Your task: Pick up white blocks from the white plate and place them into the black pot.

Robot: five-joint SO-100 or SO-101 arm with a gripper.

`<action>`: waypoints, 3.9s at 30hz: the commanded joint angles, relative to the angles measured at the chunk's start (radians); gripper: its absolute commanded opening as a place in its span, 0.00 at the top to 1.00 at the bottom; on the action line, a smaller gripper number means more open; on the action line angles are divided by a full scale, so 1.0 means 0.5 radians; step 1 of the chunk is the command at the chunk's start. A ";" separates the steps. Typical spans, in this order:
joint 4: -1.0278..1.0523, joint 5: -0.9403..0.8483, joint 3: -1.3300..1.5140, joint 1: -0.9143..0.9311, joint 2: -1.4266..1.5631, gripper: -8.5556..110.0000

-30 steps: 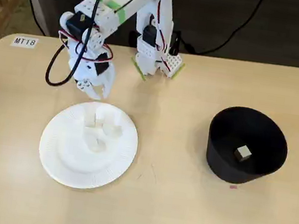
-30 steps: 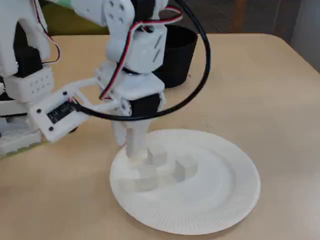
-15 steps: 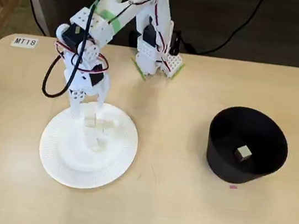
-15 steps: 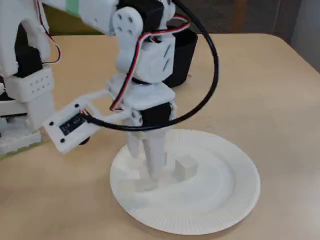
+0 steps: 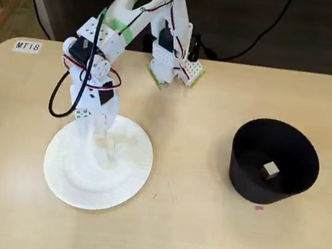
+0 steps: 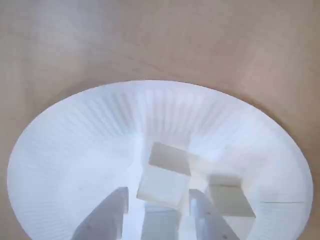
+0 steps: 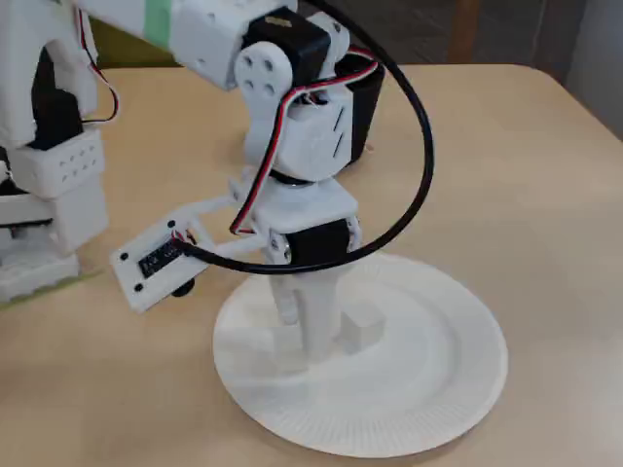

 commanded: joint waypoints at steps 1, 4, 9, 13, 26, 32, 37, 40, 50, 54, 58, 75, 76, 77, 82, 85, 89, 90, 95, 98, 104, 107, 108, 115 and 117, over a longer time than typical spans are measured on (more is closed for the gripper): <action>-0.071 0.031 0.015 0.000 -0.006 0.82; -0.114 0.018 0.058 0.012 -0.018 0.82; -0.141 0.034 0.089 0.055 -0.021 0.89; -0.144 0.034 0.067 0.083 -0.028 0.95; -0.150 -0.540 -0.933 -0.344 0.147 0.95; -0.147 -0.733 -1.215 -0.942 0.479 0.95; -0.104 -0.792 -1.215 -1.614 0.620 0.95; -0.132 -0.899 -1.203 -1.970 0.601 0.95; 0.055 -1.246 -1.193 -2.399 0.218 0.95; 0.061 -1.285 -1.193 -2.405 0.021 0.95; 0.101 -1.322 -1.193 -2.393 -0.089 0.95; 0.485 -1.562 -1.193 -2.706 -0.209 0.95; 0.476 -1.565 -1.200 -2.718 -0.236 0.95; 0.466 -1.568 -1.212 -2.727 -0.270 0.95; 0.374 -1.574 -1.215 -2.737 -0.380 0.95; 0.298 -1.586 -1.215 -2.740 -0.451 0.95; 0.193 -1.589 -1.218 -2.734 -0.522 0.95; 0.163 -1.592 -1.218 -2.727 -0.540 0.95; 0.120 -1.605 -1.289 -2.697 -0.663 0.95; 0.138 -1.611 -1.325 -2.678 -0.712 0.95; 0.175 -1.601 -1.325 -2.657 -0.696 0.92; 0.215 -1.660 -1.325 -2.654 -0.663 0.79; 0.224 -1.663 -1.325 -2.648 -0.653 0.77; 0.291 -1.641 -1.325 -2.531 -0.561 0.83; 0.331 -1.586 -1.328 -2.461 -0.509 0.95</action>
